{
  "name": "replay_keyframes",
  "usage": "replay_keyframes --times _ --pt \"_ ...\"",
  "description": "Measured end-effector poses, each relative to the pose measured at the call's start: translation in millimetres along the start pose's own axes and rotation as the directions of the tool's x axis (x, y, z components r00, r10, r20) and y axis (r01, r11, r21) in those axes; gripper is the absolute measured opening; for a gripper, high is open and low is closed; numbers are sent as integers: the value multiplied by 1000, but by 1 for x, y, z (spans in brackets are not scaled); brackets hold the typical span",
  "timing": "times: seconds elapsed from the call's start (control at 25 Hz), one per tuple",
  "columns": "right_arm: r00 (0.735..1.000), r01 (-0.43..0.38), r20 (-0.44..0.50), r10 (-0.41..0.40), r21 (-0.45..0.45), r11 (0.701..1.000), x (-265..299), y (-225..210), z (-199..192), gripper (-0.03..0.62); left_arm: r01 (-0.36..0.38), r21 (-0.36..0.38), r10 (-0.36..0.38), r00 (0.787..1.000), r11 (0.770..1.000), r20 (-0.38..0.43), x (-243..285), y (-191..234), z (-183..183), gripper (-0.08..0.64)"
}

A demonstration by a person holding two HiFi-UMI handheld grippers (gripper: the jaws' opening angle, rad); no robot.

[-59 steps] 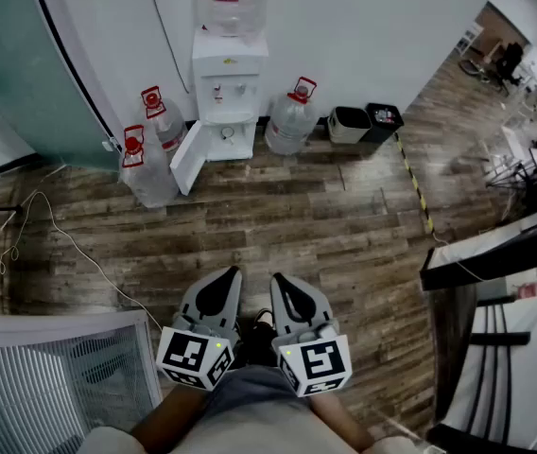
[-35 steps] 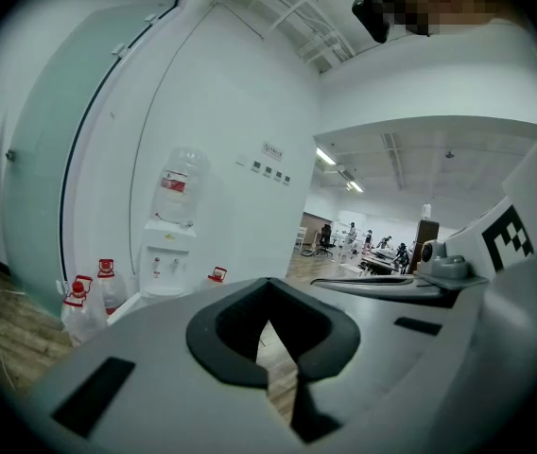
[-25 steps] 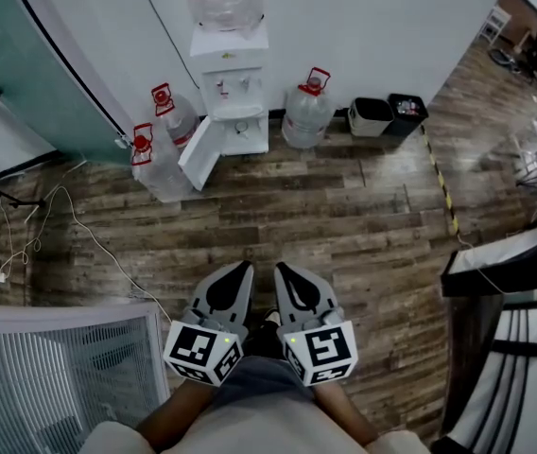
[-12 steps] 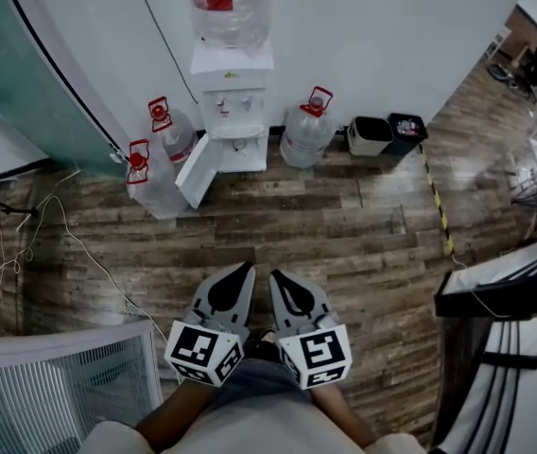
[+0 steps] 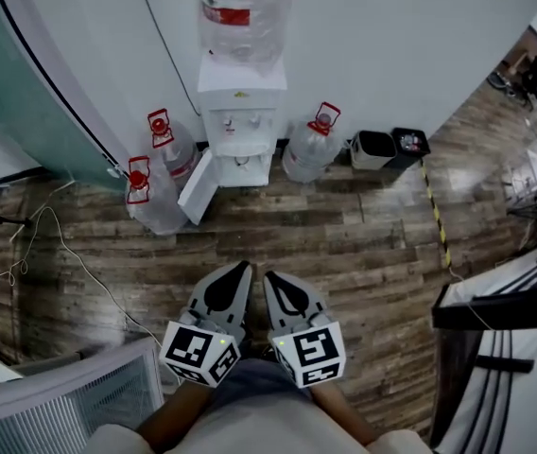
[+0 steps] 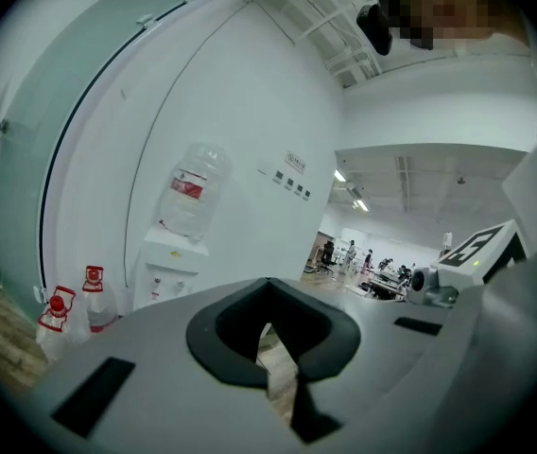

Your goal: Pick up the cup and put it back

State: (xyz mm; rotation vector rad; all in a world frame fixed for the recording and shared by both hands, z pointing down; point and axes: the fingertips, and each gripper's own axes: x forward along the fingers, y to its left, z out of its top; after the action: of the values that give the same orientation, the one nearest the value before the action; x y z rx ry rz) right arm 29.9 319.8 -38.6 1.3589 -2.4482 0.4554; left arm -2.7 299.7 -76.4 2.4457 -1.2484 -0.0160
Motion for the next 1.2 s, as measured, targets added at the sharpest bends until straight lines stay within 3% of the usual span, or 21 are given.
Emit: replay_keyframes --times 0.28,0.52,0.84,1.2 --pt "1000 7 -5 -8 -28 1000 41 6 20 23 -2 -17 3 998 1000 67 9 44 25 8" --pt "1000 22 -19 -22 -19 1000 68 12 22 23 12 -46 -9 998 999 63 14 75 28 8" --pt "998 51 -33 -51 8 999 75 8 17 23 33 -57 -31 999 998 33 18 81 21 8" --pt "997 63 -58 -60 49 997 105 -33 19 23 17 -69 -19 1000 997 -24 66 99 13 8"
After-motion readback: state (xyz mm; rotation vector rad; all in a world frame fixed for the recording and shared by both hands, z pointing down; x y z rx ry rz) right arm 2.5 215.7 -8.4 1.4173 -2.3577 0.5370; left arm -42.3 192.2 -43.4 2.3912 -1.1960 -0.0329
